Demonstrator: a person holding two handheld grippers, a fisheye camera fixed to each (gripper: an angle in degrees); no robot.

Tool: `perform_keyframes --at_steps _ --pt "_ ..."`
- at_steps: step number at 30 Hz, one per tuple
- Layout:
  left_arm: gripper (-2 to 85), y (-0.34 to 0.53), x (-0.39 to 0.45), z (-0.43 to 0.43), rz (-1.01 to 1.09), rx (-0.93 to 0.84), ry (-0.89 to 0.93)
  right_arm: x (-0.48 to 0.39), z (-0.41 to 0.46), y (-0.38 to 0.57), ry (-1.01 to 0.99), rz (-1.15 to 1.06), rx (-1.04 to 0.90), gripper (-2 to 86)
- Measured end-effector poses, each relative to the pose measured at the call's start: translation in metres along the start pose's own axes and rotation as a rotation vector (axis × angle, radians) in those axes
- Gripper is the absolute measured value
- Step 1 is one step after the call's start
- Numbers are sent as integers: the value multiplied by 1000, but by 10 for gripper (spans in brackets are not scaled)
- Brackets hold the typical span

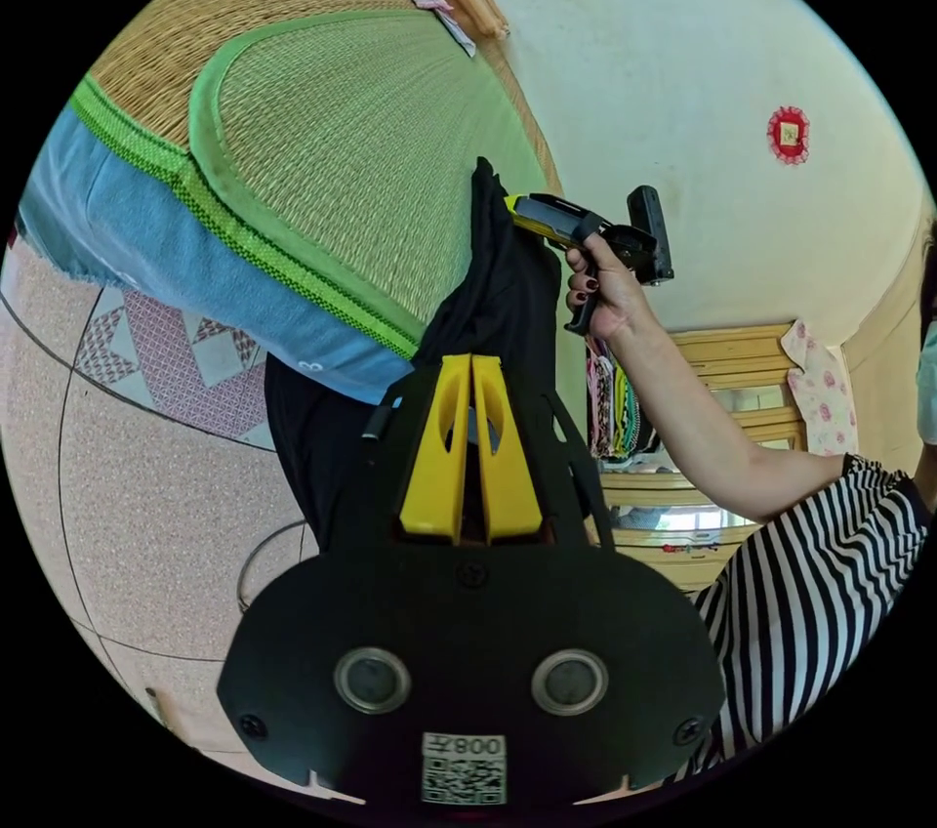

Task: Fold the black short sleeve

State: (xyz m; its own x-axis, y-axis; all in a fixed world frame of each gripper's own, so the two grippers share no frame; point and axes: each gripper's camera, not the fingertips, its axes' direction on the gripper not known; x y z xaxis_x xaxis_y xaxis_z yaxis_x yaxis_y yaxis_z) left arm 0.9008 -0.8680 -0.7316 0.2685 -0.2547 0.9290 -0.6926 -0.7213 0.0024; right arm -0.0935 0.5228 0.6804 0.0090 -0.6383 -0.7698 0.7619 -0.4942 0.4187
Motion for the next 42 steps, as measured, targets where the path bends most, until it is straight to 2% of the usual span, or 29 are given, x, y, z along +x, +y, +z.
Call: perform_keyframes --at_steps 6,9,19,23,27,35,42 --pt "1 -6 49 -13 120 5 -128 -22 -13 19 191 -56 58 1" --pt "1 -11 63 -4 164 -55 -207 -18 6 22 249 -74 -18 1" --pt "1 -18 106 -17 225 -76 -267 31 -32 75 150 -24 107 1" --pt "1 -22 114 -15 224 -91 -277 79 -15 89 142 81 35 1" --pt "2 -24 130 -20 229 -97 -303 96 -16 98 80 106 51 1" --pt "2 -22 156 -38 248 -96 -280 124 -49 170 -5 116 186 1" --pt "1 -20 175 -36 264 -100 -320 176 -36 169 69 202 129 1"
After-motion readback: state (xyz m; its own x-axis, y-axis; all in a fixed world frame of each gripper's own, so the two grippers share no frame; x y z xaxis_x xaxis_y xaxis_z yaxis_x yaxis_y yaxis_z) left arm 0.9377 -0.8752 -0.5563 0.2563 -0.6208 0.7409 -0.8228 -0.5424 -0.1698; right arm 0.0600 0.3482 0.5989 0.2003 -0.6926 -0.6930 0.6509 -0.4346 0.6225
